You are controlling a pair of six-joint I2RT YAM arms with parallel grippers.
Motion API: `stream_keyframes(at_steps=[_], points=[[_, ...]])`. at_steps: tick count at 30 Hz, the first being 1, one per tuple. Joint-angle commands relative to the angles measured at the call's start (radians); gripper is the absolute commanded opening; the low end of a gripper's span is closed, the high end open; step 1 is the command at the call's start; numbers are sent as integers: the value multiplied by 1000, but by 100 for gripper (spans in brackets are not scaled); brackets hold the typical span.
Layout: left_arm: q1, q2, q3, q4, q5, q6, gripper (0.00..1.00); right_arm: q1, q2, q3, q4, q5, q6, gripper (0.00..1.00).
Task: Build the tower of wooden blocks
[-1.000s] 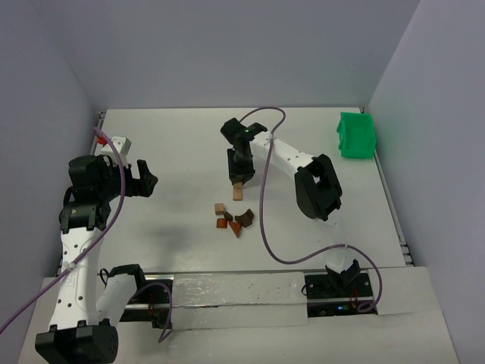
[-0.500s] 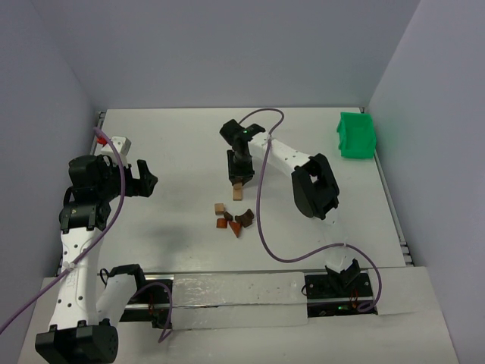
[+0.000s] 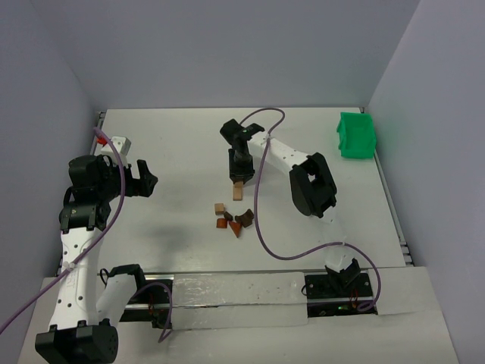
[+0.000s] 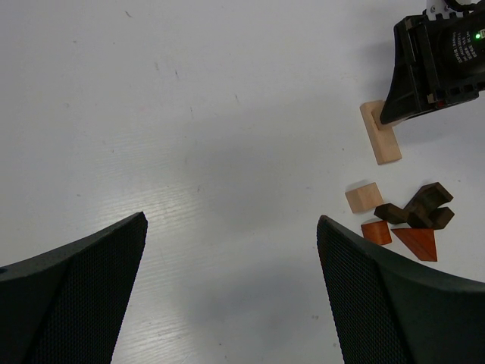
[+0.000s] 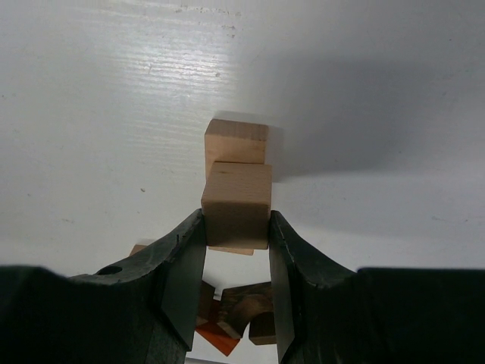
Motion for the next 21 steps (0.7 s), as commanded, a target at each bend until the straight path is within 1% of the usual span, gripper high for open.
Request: stream_keyframes(at_steps=[1,8,21], points=[[-4,-8,1,49,-2,-8,99,-7,13,53,-7,25,15,1],[-3,-6,-1,51,1,-9,99,-7,15,69,-12,32,15,2],[-4,-9,-1,51,3,-10,99,-6,18,72,-12,15,22,9]])
